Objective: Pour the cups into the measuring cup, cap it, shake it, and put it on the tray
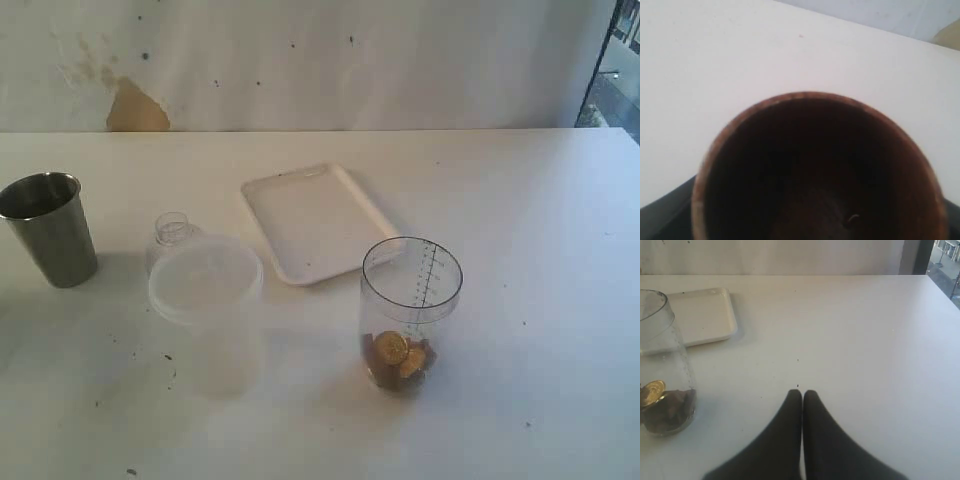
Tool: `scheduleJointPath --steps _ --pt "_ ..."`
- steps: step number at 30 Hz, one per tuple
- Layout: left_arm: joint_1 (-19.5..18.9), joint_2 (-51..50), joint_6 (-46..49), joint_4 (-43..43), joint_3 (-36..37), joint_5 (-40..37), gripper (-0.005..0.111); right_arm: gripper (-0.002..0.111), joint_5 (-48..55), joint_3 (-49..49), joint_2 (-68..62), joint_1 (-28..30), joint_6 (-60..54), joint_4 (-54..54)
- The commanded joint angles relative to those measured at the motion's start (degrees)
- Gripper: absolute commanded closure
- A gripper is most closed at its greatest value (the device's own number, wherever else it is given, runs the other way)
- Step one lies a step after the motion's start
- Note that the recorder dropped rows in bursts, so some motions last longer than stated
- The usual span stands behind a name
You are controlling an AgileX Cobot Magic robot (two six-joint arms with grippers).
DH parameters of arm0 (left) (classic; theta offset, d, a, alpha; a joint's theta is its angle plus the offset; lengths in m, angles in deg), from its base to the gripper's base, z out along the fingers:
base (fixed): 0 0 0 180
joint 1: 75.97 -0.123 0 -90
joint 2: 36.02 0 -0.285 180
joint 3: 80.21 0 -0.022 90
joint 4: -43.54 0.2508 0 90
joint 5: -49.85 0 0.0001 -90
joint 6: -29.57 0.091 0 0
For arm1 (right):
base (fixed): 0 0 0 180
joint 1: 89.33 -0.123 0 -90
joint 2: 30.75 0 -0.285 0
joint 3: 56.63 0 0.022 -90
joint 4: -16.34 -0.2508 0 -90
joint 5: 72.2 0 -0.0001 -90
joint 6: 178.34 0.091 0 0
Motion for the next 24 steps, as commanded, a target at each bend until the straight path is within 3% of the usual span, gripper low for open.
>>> scheduleJointPath --steps 1,5,9,16,22,24 --pt "0.03 -6.55 -5.86 9.22 -0.52 8.9 0.107 0.108 -0.08 -0.31 0.24 0.28 0.17 0.17" --pt "0.1 -11.67 -9.03 16.63 -1.84 13.5 0.107 0.108 -0.08 -0.31 0.24 0.28 0.17 0.17" --pt "0.1 -14.91 -8.65 20.37 -2.1 13.79 0.107 0.108 -0.08 -0.31 0.24 0.28 0.17 0.17" --pt "0.26 -18.82 -7.84 35.17 -3.73 15.01 0.107 0.108 -0.08 -0.31 0.24 0.28 0.17 0.17" --pt "0.48 -18.83 -9.2 34.76 -3.63 13.3 0.106 0.108 -0.08 -0.31 0.24 0.28 0.17 0.17" --pt "0.48 -18.83 -9.2 33.99 -3.63 12.56 0.098 0.108 -0.08 -0.31 0.24 0.28 0.17 0.17"
